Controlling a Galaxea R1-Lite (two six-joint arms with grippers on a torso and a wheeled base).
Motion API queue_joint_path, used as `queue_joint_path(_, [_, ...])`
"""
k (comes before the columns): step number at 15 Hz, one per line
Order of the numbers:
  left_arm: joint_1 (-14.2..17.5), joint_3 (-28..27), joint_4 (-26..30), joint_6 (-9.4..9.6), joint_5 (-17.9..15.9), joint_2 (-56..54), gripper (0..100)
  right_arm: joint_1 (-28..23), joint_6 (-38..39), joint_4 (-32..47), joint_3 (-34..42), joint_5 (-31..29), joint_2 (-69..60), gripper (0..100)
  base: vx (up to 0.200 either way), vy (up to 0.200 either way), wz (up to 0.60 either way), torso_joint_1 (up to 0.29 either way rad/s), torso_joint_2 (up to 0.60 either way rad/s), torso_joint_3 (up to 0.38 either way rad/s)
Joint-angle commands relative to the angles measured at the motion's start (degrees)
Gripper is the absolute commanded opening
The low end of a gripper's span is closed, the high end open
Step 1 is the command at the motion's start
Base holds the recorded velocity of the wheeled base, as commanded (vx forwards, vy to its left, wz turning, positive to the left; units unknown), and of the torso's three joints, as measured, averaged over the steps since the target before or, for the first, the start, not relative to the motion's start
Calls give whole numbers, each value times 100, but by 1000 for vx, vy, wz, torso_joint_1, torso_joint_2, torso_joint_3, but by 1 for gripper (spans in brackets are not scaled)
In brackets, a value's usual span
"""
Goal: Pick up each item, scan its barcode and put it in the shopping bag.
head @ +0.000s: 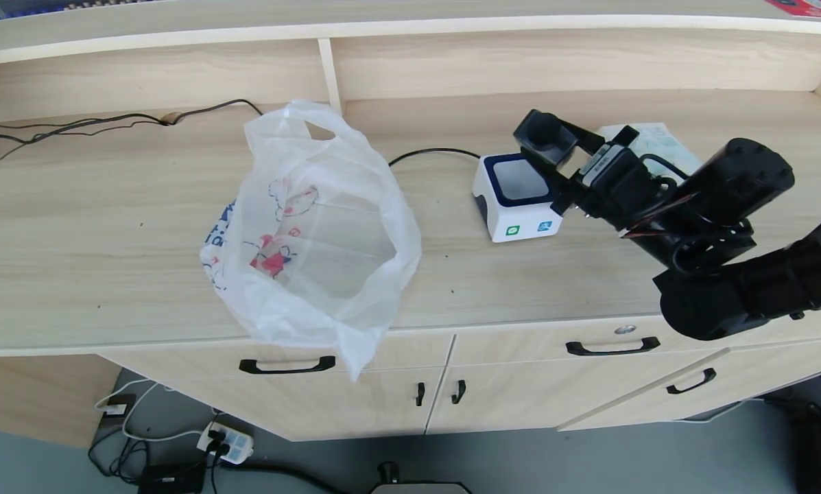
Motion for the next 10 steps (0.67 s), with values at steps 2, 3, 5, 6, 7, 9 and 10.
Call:
queue_joint_path(2, [-1,0,5,2,1,0,100,254,90,-3,12,-179,-139,0,0,0,0,0,0,0])
queue_joint_path(3, [-1,0,5,2,1,0,100,421,134,-3,47,-188,-201,0,0,0,0,0,0,0])
queue_joint_path(5, [-1,0,-3,2,1,0,100,694,222,-21,241,-320,-333,0,0,0,0,0,0,0])
queue_joint_path(6, [-1,0,-3,2,1,0,100,1142,512,-47,584,-839,-464,0,0,0,0,0,0,0])
queue_joint_path(7, [-1,0,-3,2,1,9,100,1494,837,-91,786,-1208,-517,0,0,0,0,0,0,0])
queue_joint_path(9, [-1,0,-3,-7,1,9,100,2214,1522,-47,724,-1990,-693,0,0,0,0,0,0,0])
queue_joint_path(10, [-1,0,-3,-7,1,0,100,2496,1839,-30,645,-2210,-737,0,0,0,0,0,0,0])
